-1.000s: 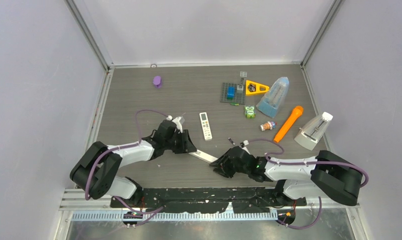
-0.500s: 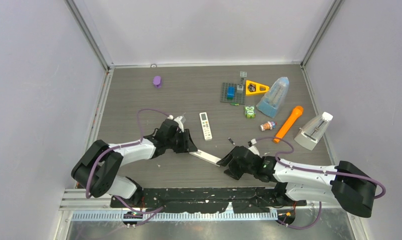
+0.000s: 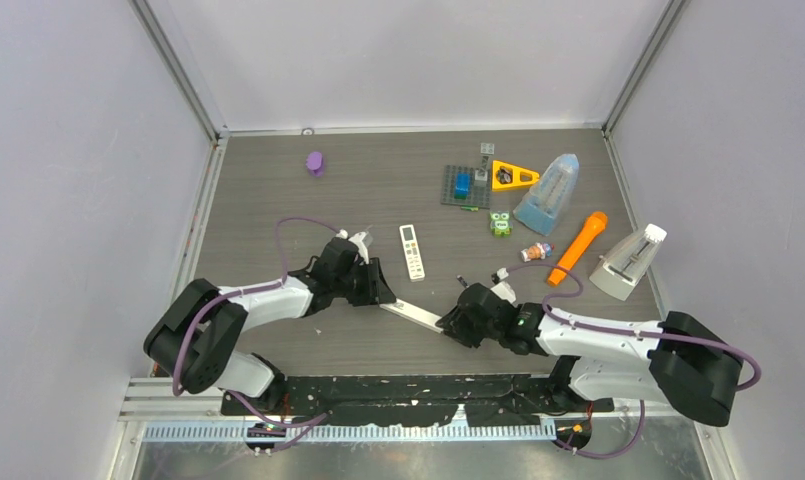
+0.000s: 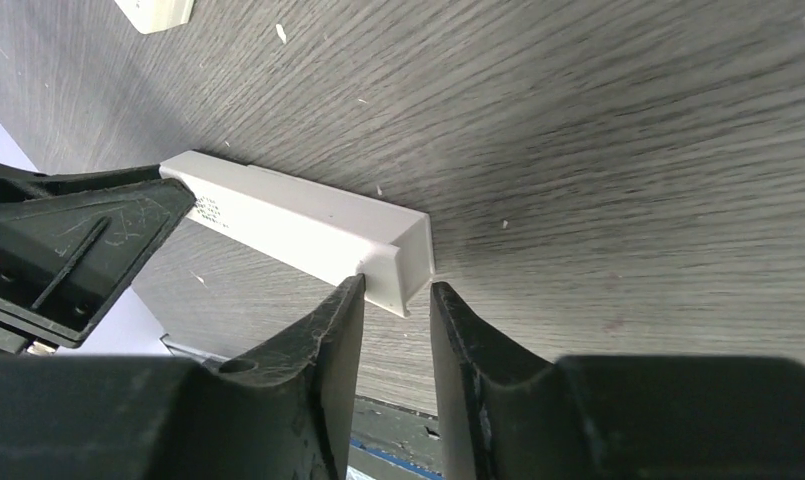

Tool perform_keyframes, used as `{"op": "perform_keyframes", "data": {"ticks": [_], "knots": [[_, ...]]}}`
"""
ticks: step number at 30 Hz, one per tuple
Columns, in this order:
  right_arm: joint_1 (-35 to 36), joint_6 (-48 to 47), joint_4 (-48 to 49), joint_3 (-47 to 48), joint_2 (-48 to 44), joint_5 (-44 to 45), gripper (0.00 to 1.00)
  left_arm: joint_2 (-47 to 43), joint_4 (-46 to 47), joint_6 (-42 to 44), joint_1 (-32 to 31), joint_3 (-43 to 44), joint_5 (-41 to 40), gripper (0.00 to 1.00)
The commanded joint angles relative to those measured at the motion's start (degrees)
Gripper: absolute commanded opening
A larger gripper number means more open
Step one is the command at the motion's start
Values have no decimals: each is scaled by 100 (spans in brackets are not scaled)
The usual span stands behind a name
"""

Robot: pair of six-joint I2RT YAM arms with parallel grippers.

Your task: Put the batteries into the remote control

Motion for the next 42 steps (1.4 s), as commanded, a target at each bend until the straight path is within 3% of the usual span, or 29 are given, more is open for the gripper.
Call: {"op": "perform_keyframes", "data": {"ticks": [1, 7, 16, 25, 33, 42], "knots": [[-23, -209, -439, 248, 295, 96, 33, 559, -1412, 295, -144, -412, -737, 38], [-22, -336, -691, 461, 637, 61, 26, 460, -1157, 253, -149, -491, -574, 35], [-22, -557, -878, 718, 994, 134, 25, 427, -135, 111, -153, -783, 45, 27], [-22, -682, -759, 786, 1261, 83, 21, 631, 663, -55, -161, -1062, 443, 0], [-48, -888, -1054, 1188, 1726, -18, 17, 754, 1061, -111, -157, -1209, 563, 0], [-48, -1067, -1053, 1315, 1641, 121, 21, 529, 937, -182, -158, -1101, 336, 0]]}}
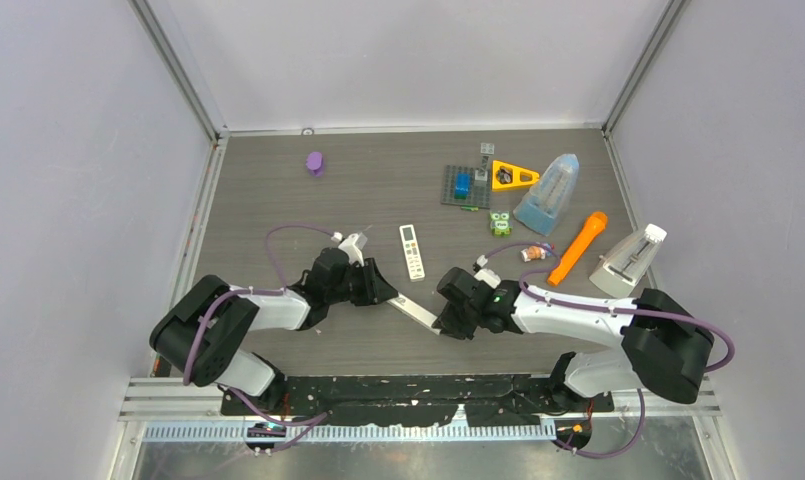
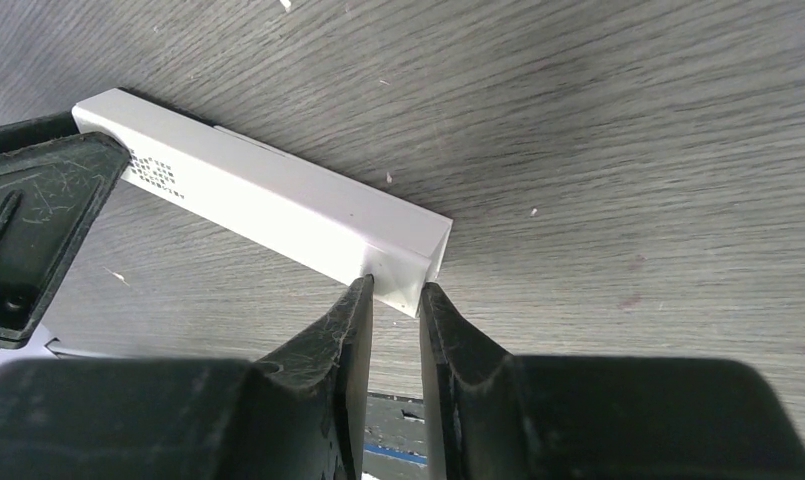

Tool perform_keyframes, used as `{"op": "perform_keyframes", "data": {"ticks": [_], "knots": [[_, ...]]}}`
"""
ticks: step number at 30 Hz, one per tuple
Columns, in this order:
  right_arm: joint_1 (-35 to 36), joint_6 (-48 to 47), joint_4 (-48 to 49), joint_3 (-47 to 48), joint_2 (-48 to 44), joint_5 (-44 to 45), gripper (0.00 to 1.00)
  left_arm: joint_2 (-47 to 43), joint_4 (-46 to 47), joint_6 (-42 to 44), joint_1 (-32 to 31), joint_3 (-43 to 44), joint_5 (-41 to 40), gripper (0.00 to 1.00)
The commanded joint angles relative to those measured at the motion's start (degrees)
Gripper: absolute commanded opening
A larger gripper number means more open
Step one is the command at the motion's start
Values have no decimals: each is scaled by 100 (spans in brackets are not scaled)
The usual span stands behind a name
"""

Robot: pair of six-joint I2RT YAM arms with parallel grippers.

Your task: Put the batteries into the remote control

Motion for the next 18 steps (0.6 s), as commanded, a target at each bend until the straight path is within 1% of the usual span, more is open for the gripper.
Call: {"op": "perform_keyframes", "data": {"ticks": [1, 2, 3, 4, 6, 7, 8, 9, 10, 11, 12, 14, 17, 18], "knots": [[20, -271, 288, -87, 378, 429, 24, 264, -1447, 16, -240, -226, 200, 0], [24, -306, 288, -81, 317, 456, 26, 219, -1479, 37, -239, -194, 197, 0], [21, -317, 281, -75, 285, 475, 32, 170, -1522, 72, -243, -158, 213, 0], [27, -377, 275, -73, 186, 525, 34, 119, -1566, 132, -240, -123, 243, 0], [22, -472, 268, -52, -11, 656, 47, 0, -1739, 276, -240, -16, 267, 0], [25, -506, 273, -41, -169, 730, 50, -63, -1860, 337, -246, 42, 272, 0], [21, -613, 275, -33, -244, 780, 57, -138, -1996, 395, -241, 119, 238, 0], [21, -669, 277, -15, -414, 863, 60, -224, -2146, 447, -240, 183, 182, 0], [20, -781, 283, -7, -489, 894, 66, -304, -2252, 496, -240, 243, 161, 6], [20, -854, 281, 16, -654, 959, 69, -400, -2365, 541, -233, 312, 122, 15], [20, -1003, 277, 26, -741, 986, 74, -509, -2484, 582, -239, 385, 74, 22], [20, -1279, 291, 56, -964, 1035, 79, -675, -2741, 685, -241, 602, -4, 38], [25, -1824, 394, 116, -1283, 976, 84, -907, -3136, 798, -239, 893, -126, 56], [21, -2188, 503, 133, -1328, 937, 86, -984, -3232, 826, -234, 989, -154, 61]]}}
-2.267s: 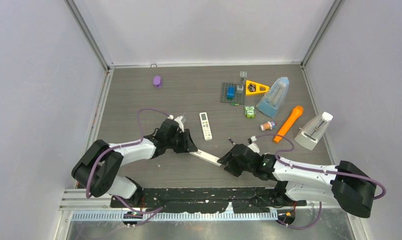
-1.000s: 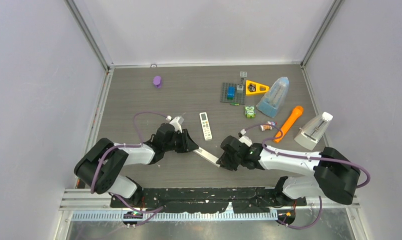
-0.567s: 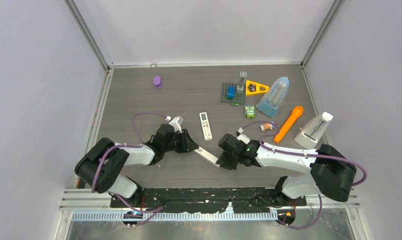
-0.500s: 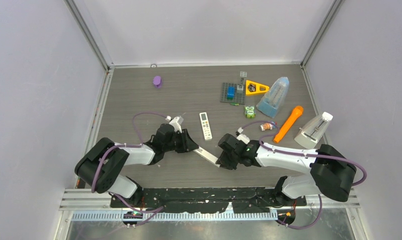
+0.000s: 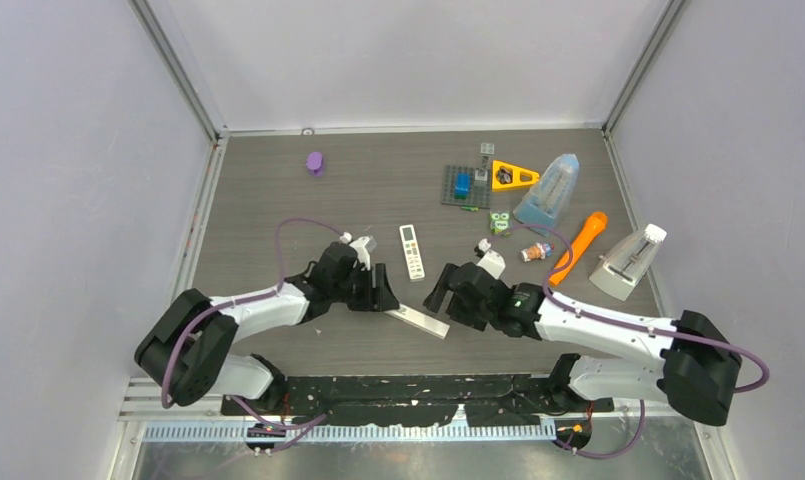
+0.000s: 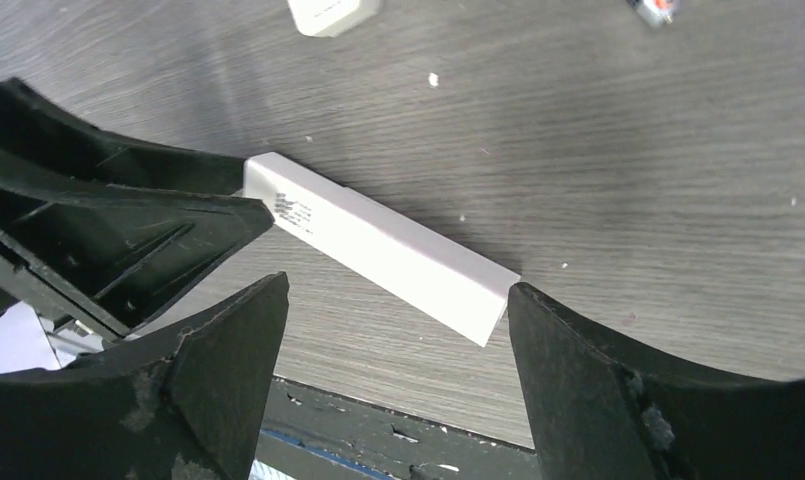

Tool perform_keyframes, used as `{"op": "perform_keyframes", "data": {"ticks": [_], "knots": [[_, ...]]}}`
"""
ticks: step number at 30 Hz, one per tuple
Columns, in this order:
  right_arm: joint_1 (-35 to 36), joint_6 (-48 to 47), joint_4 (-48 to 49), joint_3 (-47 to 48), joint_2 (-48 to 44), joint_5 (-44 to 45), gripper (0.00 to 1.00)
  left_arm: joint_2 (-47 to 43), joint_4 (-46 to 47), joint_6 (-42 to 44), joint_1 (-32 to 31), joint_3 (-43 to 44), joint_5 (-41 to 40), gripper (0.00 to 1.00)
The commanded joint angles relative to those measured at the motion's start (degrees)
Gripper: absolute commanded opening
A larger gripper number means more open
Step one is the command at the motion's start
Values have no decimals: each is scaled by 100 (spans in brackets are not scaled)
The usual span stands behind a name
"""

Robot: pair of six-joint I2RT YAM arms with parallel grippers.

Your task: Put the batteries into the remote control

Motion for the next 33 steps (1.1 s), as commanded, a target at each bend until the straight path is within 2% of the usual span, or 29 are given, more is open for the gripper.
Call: {"op": "perform_keyframes", "data": {"ticks": [1, 4, 8, 13, 18, 25, 29, 33], "knots": [[10, -1468, 390, 216, -376, 104, 87, -390, -1192, 391, -26, 463, -220, 65], [10, -2710, 681, 342, -277, -505, 88, -639, -1577, 455, -23, 752, -451, 75], [30, -4132, 342, 801, 240, -1016, 88, -1075, -2159, 388, 18, 953, -969, 77], [177, -5514, -152, 1351, 838, -932, 88, -1684, -2714, 183, 234, 978, -1357, 78], [272, -6118, -175, 1521, 1368, -835, 87, -2221, -3059, -83, 580, 826, -1362, 78], [397, -6369, 103, 1551, 1916, -1160, 81, -2731, -2991, -403, 853, 462, -1056, 78], [438, -6349, 108, 1622, 2243, -1166, 71, -2769, -2752, -492, 912, 244, -871, 78], [448, -6305, 102, 1697, 2441, -1191, 56, -2712, -2547, -564, 980, 85, -731, 78]]}}
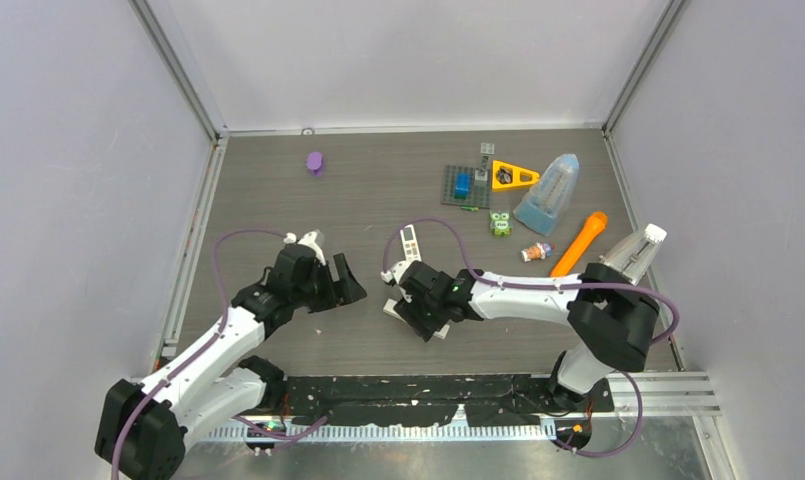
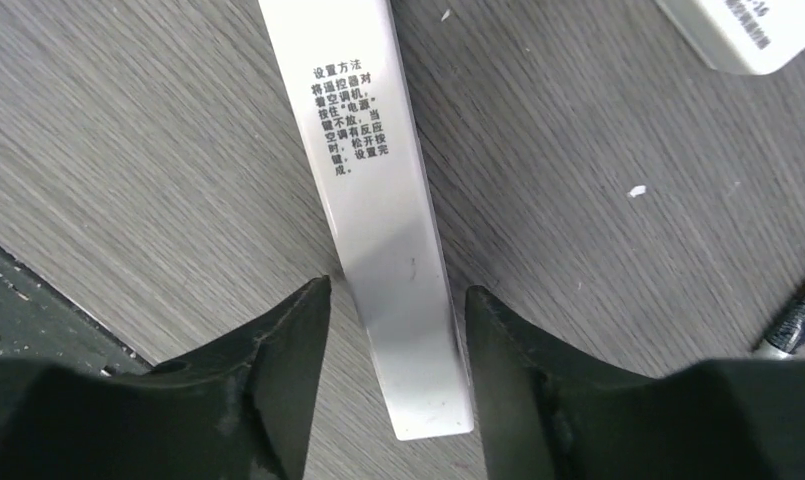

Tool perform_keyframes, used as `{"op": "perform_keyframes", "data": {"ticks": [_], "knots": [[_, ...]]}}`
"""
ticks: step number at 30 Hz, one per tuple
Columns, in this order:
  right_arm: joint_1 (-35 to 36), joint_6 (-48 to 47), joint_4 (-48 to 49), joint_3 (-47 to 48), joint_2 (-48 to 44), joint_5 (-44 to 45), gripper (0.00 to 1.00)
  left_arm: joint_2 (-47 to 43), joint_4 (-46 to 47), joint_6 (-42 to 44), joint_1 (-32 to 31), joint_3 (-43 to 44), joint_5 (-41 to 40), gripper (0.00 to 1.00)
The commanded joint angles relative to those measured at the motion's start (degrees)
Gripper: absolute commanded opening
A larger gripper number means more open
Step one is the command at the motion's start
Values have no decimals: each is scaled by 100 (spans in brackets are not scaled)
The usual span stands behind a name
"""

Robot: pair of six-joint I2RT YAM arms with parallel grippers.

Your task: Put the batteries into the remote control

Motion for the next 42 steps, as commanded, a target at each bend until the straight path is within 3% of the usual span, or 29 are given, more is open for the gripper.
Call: {"op": "perform_keyframes", "data": {"ticks": [1, 5, 9, 14, 19, 25, 30, 36, 42], "knots": [[35, -44, 156, 292, 137, -62, 50, 9, 376, -148, 105, -123, 260, 78], [35, 74, 198, 411, 252, -28, 33, -72, 338, -160, 292, -123, 279, 78], [42, 569, 344, 690, 290, 495, 26, -197, -96, -146, 492, 119, 121, 76], [44, 1248, 603, 1652, 658, 894, 25, -587, -1227, 25, 511, 859, -808, 76], [44, 1940, 275, 3261, 1795, 1518, 25, -1010, -2120, 99, 511, 1499, -1873, 77], [40, 2500, -536, 4702, 2978, 2240, 26, -1275, -2714, 130, 514, 1818, -2317, 78], [53, 2598, -873, 5059, 3400, 2400, 26, -1338, -2887, 121, 519, 1878, -2377, 79], [62, 2248, -858, 5002, 3600, 2175, 30, -1109, -2798, 108, 537, 1890, -2379, 80], [45, 2077, -788, 4924, 3605, 1961, 54, -717, -2591, 77, 749, 1946, -2198, 82]]}}
